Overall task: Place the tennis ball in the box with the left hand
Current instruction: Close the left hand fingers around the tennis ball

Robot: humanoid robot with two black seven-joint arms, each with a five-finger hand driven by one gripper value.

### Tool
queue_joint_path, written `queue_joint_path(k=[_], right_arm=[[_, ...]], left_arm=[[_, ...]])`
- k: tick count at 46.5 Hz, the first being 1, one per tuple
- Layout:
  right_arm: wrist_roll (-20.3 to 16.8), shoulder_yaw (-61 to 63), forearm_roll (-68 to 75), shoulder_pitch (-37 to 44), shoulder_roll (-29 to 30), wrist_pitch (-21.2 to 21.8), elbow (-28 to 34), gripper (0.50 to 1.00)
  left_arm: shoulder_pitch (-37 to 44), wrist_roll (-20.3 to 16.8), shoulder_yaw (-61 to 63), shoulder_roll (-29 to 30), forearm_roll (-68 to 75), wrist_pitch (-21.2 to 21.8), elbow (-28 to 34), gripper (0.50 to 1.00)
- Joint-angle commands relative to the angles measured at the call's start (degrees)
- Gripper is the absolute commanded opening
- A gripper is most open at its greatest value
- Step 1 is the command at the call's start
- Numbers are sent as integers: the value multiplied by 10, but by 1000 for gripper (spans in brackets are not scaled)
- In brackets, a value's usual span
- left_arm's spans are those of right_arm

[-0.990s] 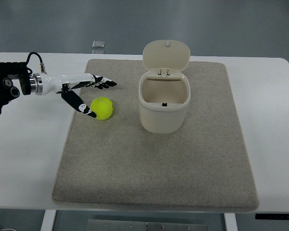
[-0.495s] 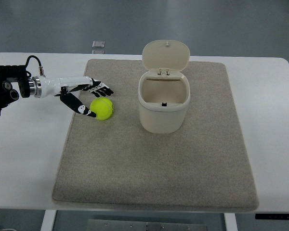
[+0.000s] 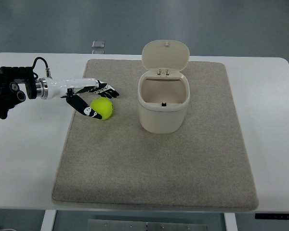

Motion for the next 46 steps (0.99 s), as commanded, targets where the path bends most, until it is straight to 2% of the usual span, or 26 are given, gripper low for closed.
queue_joint_path(k=[1,4,34,46], right_arm=[[-1,0,0,0,0,0,0,903],[0,0,0,0,0,0,0,901],[0,0,0,0,0,0,0,903],[0,0,0,0,0,0,0,901]], left_arm=[[0,0,0,-4,0,0,-2,893],[0,0,0,-6,-1,0,-3,926],[-11,-1,4,-4,88,1,4,936],[-8,-1,1,-16,120,31,16,936]])
